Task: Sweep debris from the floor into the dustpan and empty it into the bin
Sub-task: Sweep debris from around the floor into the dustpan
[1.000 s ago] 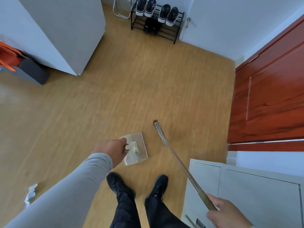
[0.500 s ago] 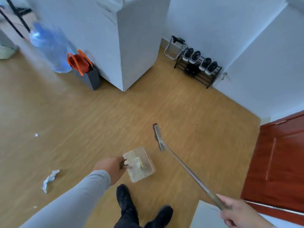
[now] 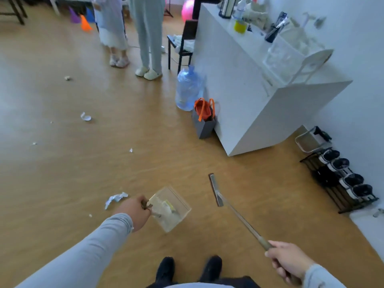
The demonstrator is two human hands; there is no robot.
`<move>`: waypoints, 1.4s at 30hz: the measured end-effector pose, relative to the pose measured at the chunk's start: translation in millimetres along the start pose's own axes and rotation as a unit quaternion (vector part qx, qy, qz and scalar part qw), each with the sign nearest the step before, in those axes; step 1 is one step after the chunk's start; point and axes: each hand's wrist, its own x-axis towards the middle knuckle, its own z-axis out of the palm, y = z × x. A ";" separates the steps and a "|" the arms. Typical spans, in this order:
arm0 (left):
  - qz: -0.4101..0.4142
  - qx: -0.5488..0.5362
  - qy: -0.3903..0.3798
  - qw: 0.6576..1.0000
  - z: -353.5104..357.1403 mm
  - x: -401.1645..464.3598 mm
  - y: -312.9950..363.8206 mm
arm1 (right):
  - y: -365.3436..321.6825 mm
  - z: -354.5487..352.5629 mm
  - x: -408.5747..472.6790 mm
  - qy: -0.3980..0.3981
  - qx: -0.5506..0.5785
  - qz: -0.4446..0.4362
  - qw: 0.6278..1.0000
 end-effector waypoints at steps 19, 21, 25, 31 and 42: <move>-0.367 -0.197 0.208 0.885 4.5 -106.5 -53.3 | -216.4 16.9 140.5 -0.200 -0.303 -0.067 0.929; -0.395 -0.207 0.226 0.866 9.2 -120.2 -56.7 | -233.9 32.7 141.5 -0.207 -0.325 -0.075 0.920; -0.430 -0.229 0.249 0.837 18.1 -135.0 -71.0 | -260.7 67.5 134.9 -0.217 -0.370 -0.106 0.897; -0.452 -0.245 0.253 0.819 24.5 -134.7 -109.4 | -292.2 132.8 124.6 -0.209 -0.411 -0.128 0.878; -0.452 -0.243 0.191 0.837 15.3 -110.3 -203.1 | -322.6 246.7 76.6 -0.173 -0.430 -0.108 0.880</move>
